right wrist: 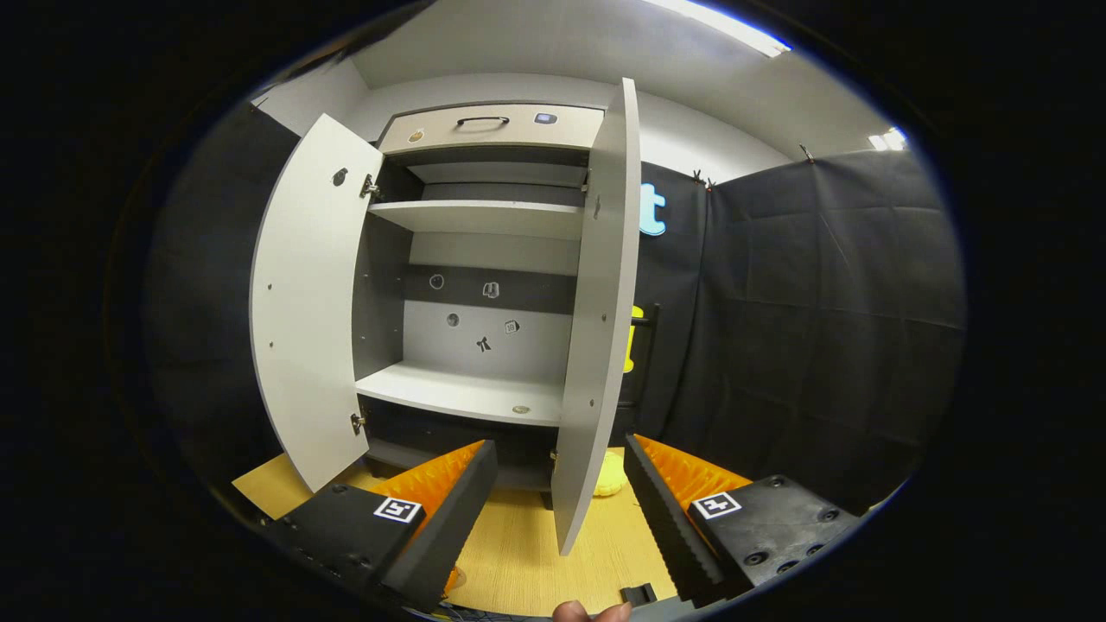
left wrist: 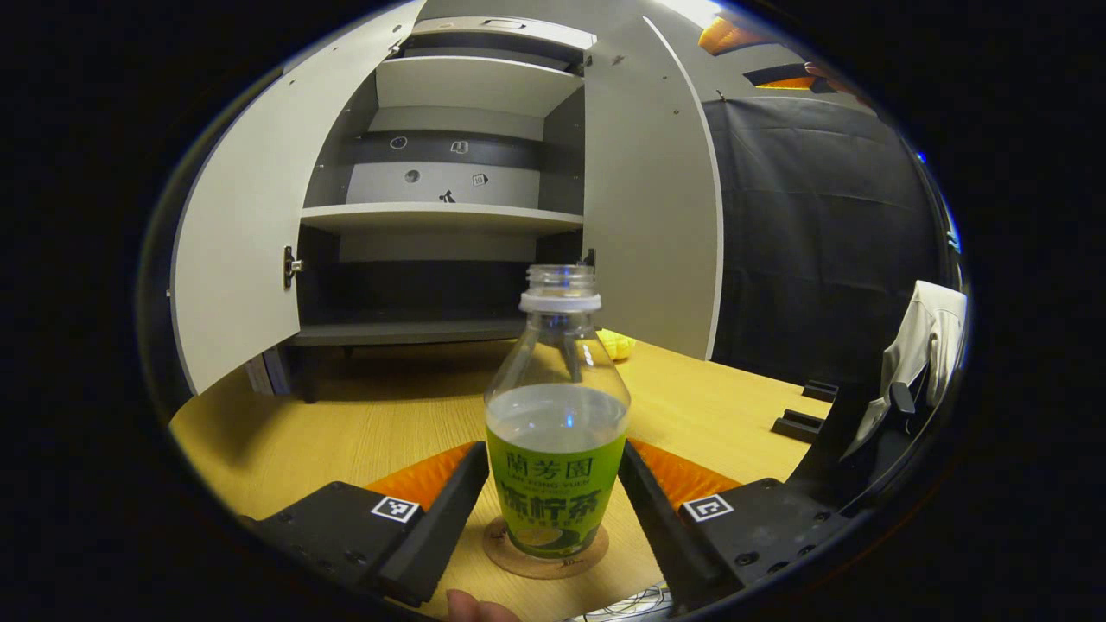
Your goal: Grasp the bottle in the cabinet with the left hand and place it on the coaster, then close the right door with the right hand and the left door with the left hand.
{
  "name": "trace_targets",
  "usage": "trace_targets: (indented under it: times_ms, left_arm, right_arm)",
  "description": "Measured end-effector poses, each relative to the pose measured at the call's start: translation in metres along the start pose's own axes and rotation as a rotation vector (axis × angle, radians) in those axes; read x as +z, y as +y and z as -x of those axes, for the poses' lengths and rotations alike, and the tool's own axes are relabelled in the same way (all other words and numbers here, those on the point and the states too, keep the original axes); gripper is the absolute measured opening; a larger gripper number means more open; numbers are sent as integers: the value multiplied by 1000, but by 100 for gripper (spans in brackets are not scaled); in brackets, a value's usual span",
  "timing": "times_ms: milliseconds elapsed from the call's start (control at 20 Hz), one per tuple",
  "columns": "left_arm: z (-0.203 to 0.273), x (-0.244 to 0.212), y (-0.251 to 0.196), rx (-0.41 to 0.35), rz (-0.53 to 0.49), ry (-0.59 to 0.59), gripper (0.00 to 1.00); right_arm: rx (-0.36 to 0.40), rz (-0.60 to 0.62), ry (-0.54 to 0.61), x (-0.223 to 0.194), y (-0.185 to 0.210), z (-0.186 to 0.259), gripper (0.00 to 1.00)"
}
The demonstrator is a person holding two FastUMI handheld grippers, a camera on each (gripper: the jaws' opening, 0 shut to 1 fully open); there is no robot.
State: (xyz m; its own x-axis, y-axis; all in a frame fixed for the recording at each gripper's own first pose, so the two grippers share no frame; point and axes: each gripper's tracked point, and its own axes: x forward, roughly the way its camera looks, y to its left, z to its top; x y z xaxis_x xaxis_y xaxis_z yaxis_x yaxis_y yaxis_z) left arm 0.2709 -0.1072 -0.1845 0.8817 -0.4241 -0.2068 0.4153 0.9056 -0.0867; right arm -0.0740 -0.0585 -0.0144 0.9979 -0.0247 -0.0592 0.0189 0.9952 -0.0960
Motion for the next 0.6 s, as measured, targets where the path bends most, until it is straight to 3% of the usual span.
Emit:
trace_targets:
  times_ms: [300, 600]
  left_arm:
    - [20, -3, 2, 13, -5, 39, 95]
    - [21, 20, 17, 128, 23, -23, 95]
  right_arm:
    - [-34, -23, 11, -5, -26, -9, 98]
    - [-74, -79, -16, -1, -73, -40, 98]
